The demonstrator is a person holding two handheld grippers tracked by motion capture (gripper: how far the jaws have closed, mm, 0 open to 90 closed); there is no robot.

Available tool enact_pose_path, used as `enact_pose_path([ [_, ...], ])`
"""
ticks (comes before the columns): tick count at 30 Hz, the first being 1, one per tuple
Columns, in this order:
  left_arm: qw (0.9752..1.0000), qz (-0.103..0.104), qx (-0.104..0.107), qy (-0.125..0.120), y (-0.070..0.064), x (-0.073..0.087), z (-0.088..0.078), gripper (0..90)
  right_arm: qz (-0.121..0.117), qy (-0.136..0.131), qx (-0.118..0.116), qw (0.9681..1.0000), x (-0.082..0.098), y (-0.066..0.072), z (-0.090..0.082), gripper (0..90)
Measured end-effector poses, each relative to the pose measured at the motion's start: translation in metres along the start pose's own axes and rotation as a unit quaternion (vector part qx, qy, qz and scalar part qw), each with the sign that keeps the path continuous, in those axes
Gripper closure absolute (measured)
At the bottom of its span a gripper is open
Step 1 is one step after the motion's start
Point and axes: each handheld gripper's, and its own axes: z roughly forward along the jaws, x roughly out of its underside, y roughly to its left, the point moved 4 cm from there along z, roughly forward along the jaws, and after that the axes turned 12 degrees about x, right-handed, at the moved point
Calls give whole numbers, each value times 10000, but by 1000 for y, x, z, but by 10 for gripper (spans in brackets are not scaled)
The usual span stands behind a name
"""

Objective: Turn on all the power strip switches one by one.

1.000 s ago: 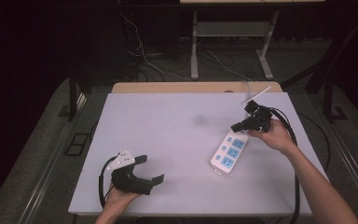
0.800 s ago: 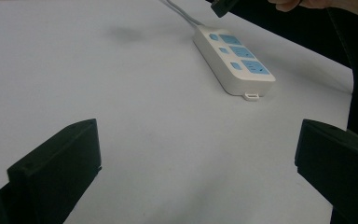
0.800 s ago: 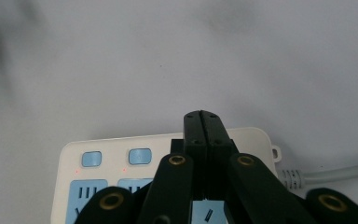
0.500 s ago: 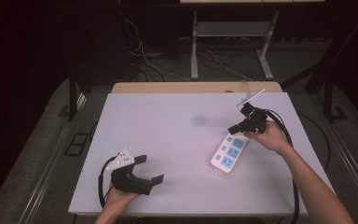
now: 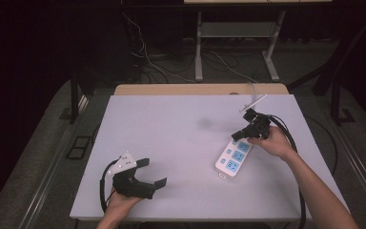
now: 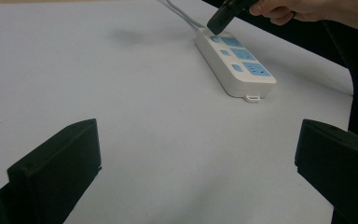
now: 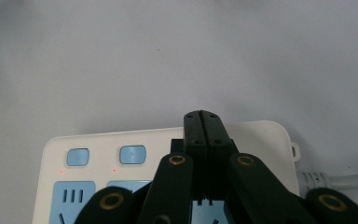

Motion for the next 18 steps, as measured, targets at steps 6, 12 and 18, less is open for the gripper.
enact_pose_path([
  [6, 10000, -3, 12, 9, 0, 0, 0, 0, -33, 52, 53, 10000, 3, 0, 1, 900],
  [12, 10000, -19, 23, 10, 0, 0, 1, 0, 42, -45, -8, 10000, 5, -1, 1, 900],
  [18, 10000, -8, 22, 10, -1, 0, 1, 0, 12, -48, 80, 10000, 5, 1, 2, 900],
])
